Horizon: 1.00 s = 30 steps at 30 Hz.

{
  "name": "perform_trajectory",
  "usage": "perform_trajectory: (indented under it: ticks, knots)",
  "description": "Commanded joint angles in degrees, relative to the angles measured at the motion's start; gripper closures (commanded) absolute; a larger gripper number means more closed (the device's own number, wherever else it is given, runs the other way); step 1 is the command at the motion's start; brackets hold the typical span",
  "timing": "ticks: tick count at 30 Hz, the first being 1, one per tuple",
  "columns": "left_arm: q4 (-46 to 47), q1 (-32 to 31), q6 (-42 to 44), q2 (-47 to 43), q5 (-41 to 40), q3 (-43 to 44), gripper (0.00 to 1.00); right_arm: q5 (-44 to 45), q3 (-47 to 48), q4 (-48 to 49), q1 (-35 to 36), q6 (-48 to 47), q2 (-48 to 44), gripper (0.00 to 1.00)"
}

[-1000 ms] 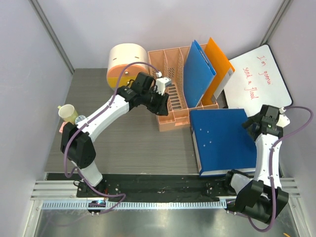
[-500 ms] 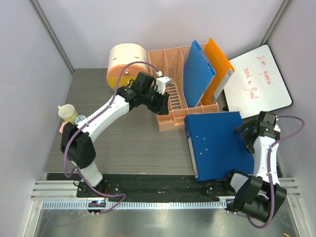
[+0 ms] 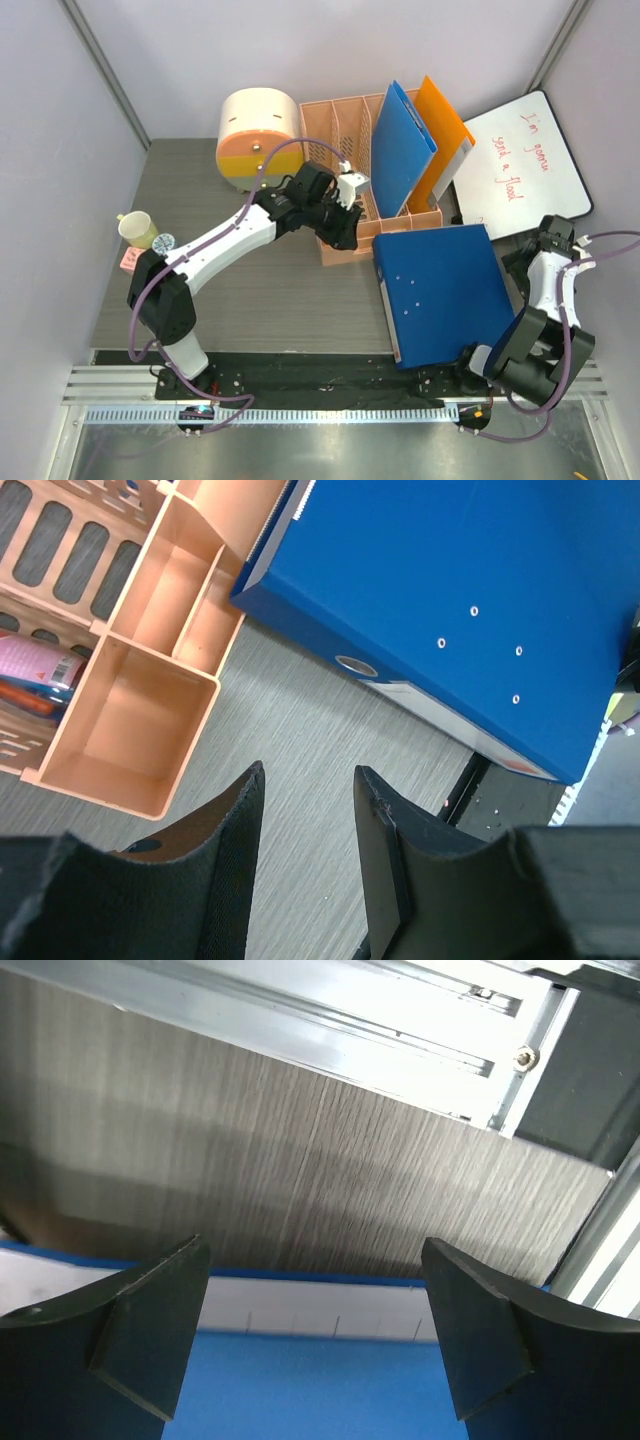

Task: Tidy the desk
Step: Move the folder to the center of the board.

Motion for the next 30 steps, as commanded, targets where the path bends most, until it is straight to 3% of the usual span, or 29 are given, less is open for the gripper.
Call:
perform_trajectory:
  ticks: [1, 5, 13, 23, 26, 30]
  knots:
    - [0.4, 0.4, 1.0, -1.9, 0.4, 1.5, 0.58, 0.1, 1.2, 3.1, 0.2, -5.4, 4.0, 0.07]
    - [0.0, 0.4, 1.0, -2.5, 1.1, -0.8, 0.58, -4.4, 0.2, 3.7, 4.0, -8.1, 6.2, 0.00]
    - [-0.8, 0.7, 2.8, -3.7, -1.6, -1.1, 0.58, -11.9, -1.3, 2.2, 17.7, -8.4, 5.5, 0.00]
    - [-1.4, 0.8, 2.8, -4.0, -2.8, 0.1, 0.58, -18.3, -1.3, -0.3, 28.7, -5.2, 2.5, 0.00]
    - [-1.5, 0.8, 3.3, -4.0, -3.2, 0.3, 0.59, -16.6, -0.4, -2.1, 31.3, -5.2, 3.3, 0.00]
    - [-2.9, 1.3, 5.9, -4.7, -5.5, -1.6, 0.59, -6.9, 1.7, -5.3, 31.3, -5.4, -0.9, 0.00]
